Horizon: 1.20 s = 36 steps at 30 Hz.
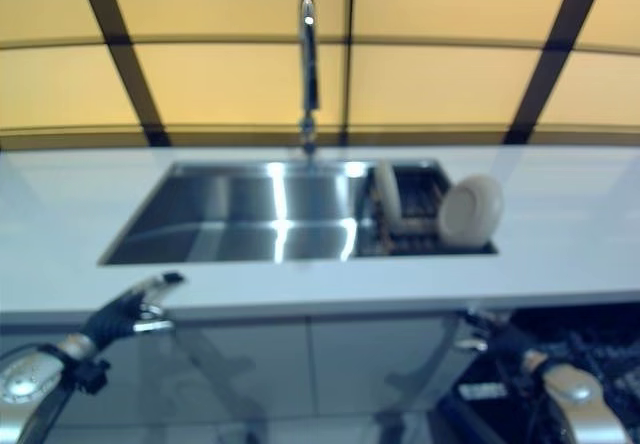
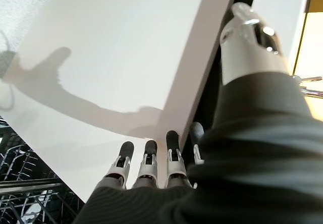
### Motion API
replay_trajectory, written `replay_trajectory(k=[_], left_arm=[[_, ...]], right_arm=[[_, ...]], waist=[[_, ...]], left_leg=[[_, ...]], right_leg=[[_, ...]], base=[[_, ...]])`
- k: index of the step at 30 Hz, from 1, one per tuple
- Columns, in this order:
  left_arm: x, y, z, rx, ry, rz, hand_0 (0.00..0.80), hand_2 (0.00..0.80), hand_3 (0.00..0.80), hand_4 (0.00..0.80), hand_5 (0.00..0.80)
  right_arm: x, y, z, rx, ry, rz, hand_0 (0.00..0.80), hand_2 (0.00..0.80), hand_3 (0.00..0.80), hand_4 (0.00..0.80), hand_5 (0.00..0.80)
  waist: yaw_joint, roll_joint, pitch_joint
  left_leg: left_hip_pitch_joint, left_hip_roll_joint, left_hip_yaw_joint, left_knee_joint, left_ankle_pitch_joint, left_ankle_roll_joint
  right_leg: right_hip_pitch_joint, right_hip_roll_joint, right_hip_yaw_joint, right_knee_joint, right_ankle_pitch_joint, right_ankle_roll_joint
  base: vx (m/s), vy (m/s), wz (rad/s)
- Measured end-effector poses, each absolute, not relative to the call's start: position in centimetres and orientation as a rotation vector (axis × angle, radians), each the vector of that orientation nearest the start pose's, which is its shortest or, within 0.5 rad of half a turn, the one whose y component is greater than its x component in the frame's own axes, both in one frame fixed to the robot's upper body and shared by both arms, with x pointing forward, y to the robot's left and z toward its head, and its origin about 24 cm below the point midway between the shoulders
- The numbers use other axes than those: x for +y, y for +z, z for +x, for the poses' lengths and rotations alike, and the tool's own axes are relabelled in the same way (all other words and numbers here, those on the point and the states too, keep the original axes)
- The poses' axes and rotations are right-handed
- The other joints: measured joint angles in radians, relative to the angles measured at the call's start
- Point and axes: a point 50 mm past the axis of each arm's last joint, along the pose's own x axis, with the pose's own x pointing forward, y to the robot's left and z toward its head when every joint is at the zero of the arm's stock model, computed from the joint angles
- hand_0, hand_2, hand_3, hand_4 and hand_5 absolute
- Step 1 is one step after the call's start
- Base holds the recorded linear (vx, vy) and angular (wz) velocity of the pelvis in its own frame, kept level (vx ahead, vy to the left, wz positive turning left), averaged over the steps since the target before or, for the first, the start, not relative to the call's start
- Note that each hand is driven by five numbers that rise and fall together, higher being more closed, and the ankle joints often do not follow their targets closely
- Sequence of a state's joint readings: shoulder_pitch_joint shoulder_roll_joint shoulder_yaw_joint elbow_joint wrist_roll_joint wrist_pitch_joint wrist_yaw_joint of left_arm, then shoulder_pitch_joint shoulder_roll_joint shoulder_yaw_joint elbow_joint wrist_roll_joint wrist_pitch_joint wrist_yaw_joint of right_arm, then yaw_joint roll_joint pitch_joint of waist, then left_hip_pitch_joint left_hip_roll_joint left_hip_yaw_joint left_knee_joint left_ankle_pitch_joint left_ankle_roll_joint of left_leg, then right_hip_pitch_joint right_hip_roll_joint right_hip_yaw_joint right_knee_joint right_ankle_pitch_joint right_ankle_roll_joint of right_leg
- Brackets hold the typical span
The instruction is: Take plates into dishwasher
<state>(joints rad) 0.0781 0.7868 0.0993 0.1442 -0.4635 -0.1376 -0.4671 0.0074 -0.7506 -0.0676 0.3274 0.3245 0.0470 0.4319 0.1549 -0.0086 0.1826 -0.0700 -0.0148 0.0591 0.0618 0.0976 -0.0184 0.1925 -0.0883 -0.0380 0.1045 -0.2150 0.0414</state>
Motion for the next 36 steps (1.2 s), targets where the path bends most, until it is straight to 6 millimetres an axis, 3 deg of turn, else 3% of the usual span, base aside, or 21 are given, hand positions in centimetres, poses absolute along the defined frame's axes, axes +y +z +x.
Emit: replay_trajectory(k=[5, 7, 8, 9, 11, 13, 14, 16, 17, 18, 19, 20, 21, 23, 24, 25, 28, 31, 36], left_arm=[[29.9, 8.5, 22.7, 0.079, -0.368, 0.323, 0.000, 0.000, 0.000, 0.000, 0.000], [29.7, 8.4, 22.4, 0.088, -0.393, 0.324, 0.000, 0.000, 0.000, 0.000, 0.000], [29.6, 8.3, 22.4, 0.092, -0.398, 0.320, 0.000, 0.000, 0.000, 0.000, 0.000], [29.5, 7.9, 22.3, 0.104, -0.397, 0.308, 0.000, 0.000, 0.000, 0.000, 0.000], [29.7, 7.9, 22.3, 0.118, -0.395, 0.316, 0.000, 0.000, 0.000, 0.000, 0.000], [30.0, 8.2, 22.4, 0.127, -0.383, 0.336, 0.000, 0.000, 0.000, 0.000, 0.000], [30.2, 8.5, 22.5, 0.125, -0.362, 0.344, 0.000, 0.000, 0.000, 0.000, 0.000], [30.4, 8.9, 22.9, 0.106, -0.320, 0.356, 0.000, 0.000, 0.000, 0.000, 0.000], [30.3, 8.9, 23.0, 0.104, -0.311, 0.352, 0.000, 0.000, 0.000, 0.000, 0.000], [30.4, 8.9, 23.1, 0.100, -0.297, 0.352, 0.000, 0.000, 0.000, 0.000, 0.000], [29.8, 8.0, 22.9, 0.109, -0.303, 0.316, 0.000, 0.000, 0.000, 0.000, 0.000], [29.7, 8.1, 23.1, 0.090, -0.292, 0.302, 0.000, 0.000, 0.000, 0.000, 0.000], [29.8, 8.4, 23.5, 0.064, -0.265, 0.288, 0.000, 0.000, 0.000, 0.000, 0.000], [29.7, 9.0, 23.9, 0.058, -0.280, 0.317, 0.000, 0.000, 0.000, 0.000, 0.000], [30.3, 9.6, 23.9, 0.061, -0.275, 0.357, 0.000, 0.000, 0.000, 0.000, 0.000], [30.2, 8.8, 24.0, 0.075, -0.267, 0.333, 0.000, 0.000, 0.000, 0.000, 0.000], [30.0, 8.6, 24.0, 0.077, -0.271, 0.325, 0.000, 0.000, 0.000, 0.000, 0.000], [29.5, 9.0, 24.6, 0.047, -0.274, 0.312, 0.000, 0.000, 0.000, 0.000, 0.000], [29.4, 9.0, 24.8, 0.044, -0.276, 0.308, 0.000, 0.000, 0.000, 0.000, 0.000]], right_arm=[[-33.3, 4.4, 22.6, 0.376, 0.142, -0.325, 0.000, 0.000, 0.000, 0.000, 0.000], [-33.3, 3.9, 22.2, 0.388, 0.129, -0.313, 0.000, 0.000, 0.000, 0.000, 0.000], [-33.2, 3.8, 22.1, 0.392, 0.123, -0.311, 0.000, 0.000, 0.000, 0.000, 0.000], [-32.9, 3.3, 21.9, 0.393, 0.113, -0.295, 0.000, 0.000, 0.000, 0.000, 0.000], [-32.0, 2.4, 21.4, 0.406, 0.123, -0.280, 0.000, 0.000, 0.000, 0.000, 0.000], [-31.7, 2.6, 21.6, 0.387, 0.115, -0.282, 0.000, 0.000, 0.000, 0.000, 0.000], [-31.9, 2.6, 21.6, 0.392, 0.101, -0.296, 0.000, 0.000, 0.000, 0.000, 0.000], [-31.8, 2.4, 21.9, 0.397, 0.081, -0.291, 0.000, 0.000, 0.000, 0.000, 0.000], [-32.0, 2.2, 22.1, 0.400, 0.062, -0.282, 0.000, 0.000, 0.000, 0.000, 0.000], [-31.9, 2.2, 22.7, 0.384, 0.030, -0.258, 0.000, 0.000, 0.000, 0.000, 0.000], [-32.5, 3.3, 23.1, 0.368, 0.030, -0.300, 0.000, 0.000, 0.000, 0.000, 0.000], [-32.5, 3.7, 23.4, 0.355, 0.029, -0.305, 0.000, 0.000, 0.000, 0.000, 0.000], [-32.1, 3.7, 23.8, 0.361, 0.039, -0.301, 0.000, 0.000, 0.000, 0.000, 0.000], [-32.3, 4.0, 23.8, 0.361, 0.036, -0.309, 0.000, 0.000, 0.000, 0.000, 0.000], [-32.5, 4.3, 24.0, 0.351, 0.030, -0.312, 0.000, 0.000, 0.000, 0.000, 0.000], [-33.0, 4.2, 24.0, 0.361, 0.008, -0.309, 0.000, 0.000, 0.000, 0.000, 0.000], [-33.3, 4.1, 23.8, 0.381, -0.003, -0.317, 0.000, 0.000, 0.000, 0.000, 0.000], [-33.5, 3.9, 23.7, 0.401, -0.032, -0.315, 0.000, 0.000, 0.000, 0.000, 0.000], [-33.5, 4.2, 24.2, 0.396, -0.058, -0.313, 0.000, 0.000, 0.000, 0.000, 0.000]], waist=[[0.008, -0.002, -0.008], [0.008, -0.017, -0.026], [0.004, -0.017, -0.033], [-0.013, -0.001, -0.042], [-0.064, 0.015, -0.046], [-0.087, 0.003, -0.040], [-0.093, -0.016, -0.041], [-0.090, -0.058, -0.031], [-0.102, -0.080, -0.029], [-0.114, -0.116, -0.015], [-0.076, -0.034, -0.027], [-0.056, 0.000, -0.022], [-0.058, 0.022, -0.018], [-0.065, 0.007, -0.027], [-0.056, -0.025, -0.042], [-0.064, 0.002, -0.050], [-0.085, 0.029, -0.067], [-0.097, 0.036, -0.070], [-0.109, 0.034, -0.068]], left_leg=[[-0.028, -0.024, 0.014, 0.043, -0.030, 0.036], [-0.029, -0.047, 0.017, 0.037, -0.041, 0.053], [-0.028, -0.052, 0.017, 0.021, -0.039, 0.057], [-0.016, -0.040, -0.003, -0.031, -0.038, 0.056], [0.049, -0.007, -0.018, -0.134, -0.039, 0.058], [0.061, -0.001, 0.005, -0.146, -0.029, 0.062], [0.060, -0.002, 0.049, -0.138, 0.006, 0.060], [0.057, -0.016, 0.057, -0.123, 0.019, 0.048], [0.057, -0.027, 0.044, -0.121, 0.006, 0.022], [-0.018, -0.082, 0.004, 0.163, -0.074, 0.042], [0.027, -0.029, -0.030, 0.184, -0.179, 0.053], [0.064, 0.007, -0.022, 0.102, -0.196, 0.050], [0.095, 0.053, 0.027, 0.022, -0.180, 0.047], [0.141, 0.050, 0.019, -0.067, -0.153, 0.032], [0.146, 0.032, 0.018, -0.080, -0.092, -0.016], [0.163, 0.048, -0.006, -0.096, -0.089, -0.022], [0.163, 0.073, -0.012, -0.124, -0.068, -0.043], [0.170, 0.079, -0.013, -0.138, -0.065, -0.046], [0.179, 0.075, -0.015, -0.146, -0.064, -0.048]], right_leg=[[-0.014, -0.030, 0.001, 0.022, -0.017, 0.026], [-0.044, -0.052, -0.002, 0.087, -0.040, 0.046], [-0.069, -0.046, -0.006, 0.153, -0.048, 0.051], [-0.181, -0.037, -0.011, 0.366, -0.028, 0.047], [-0.344, -0.025, -0.009, 0.603, 0.056, 0.054], [-0.388, -0.044, -0.007, 0.462, 0.034, 0.062], [-0.395, -0.068, -0.013, 0.314, 0.064, 0.061], [-0.394, -0.073, -0.017, 0.173, 0.092, 0.042], [-0.388, -0.083, -0.022, 0.146, 0.106, 0.044], [-0.397, -0.127, -0.032, 0.103, 0.126, 0.070], [-0.369, -0.063, -0.045, 0.018, 0.143, 0.147], [-0.377, -0.031, -0.038, 0.054, 0.182, 0.106], [-0.384, -0.011, -0.046, 0.182, 0.178, 0.078], [-0.312, -0.025, -0.066, 0.207, 0.148, 0.081], [-0.230, -0.041, -0.052, 0.088, 0.118, 0.030], [-0.186, -0.019, -0.073, 0.012, 0.160, 0.031], [-0.153, 0.011, -0.085, -0.068, 0.202, 0.012], [-0.100, 0.027, -0.086, -0.179, 0.256, 0.003], [-0.092, 0.023, -0.086, -0.189, 0.261, 0.005]], base=[[0.105, 0.101, 0.00], [0.064, 0.101, 0.04], [0.112, 0.107, 0.15], [0.096, 0.047, 0.32], [0.119, -0.080, 0.63], [0.067, -0.153, 0.55], [-0.005, -0.142, 0.36], [-0.024, -0.134, 0.48], [0.004, -0.104, 0.52], [0.022, -0.088, -0.14], [0.028, -0.077, -0.65], [0.034, -0.048, -0.76], [0.040, -0.034, -0.20], [0.045, -0.022, -0.06], [0.043, -0.012, -0.22], [0.042, -0.013, -0.15], [0.004, -0.003, 0.01], [0.001, -0.004, -0.03], [-0.014, 0.000, 0.00]])
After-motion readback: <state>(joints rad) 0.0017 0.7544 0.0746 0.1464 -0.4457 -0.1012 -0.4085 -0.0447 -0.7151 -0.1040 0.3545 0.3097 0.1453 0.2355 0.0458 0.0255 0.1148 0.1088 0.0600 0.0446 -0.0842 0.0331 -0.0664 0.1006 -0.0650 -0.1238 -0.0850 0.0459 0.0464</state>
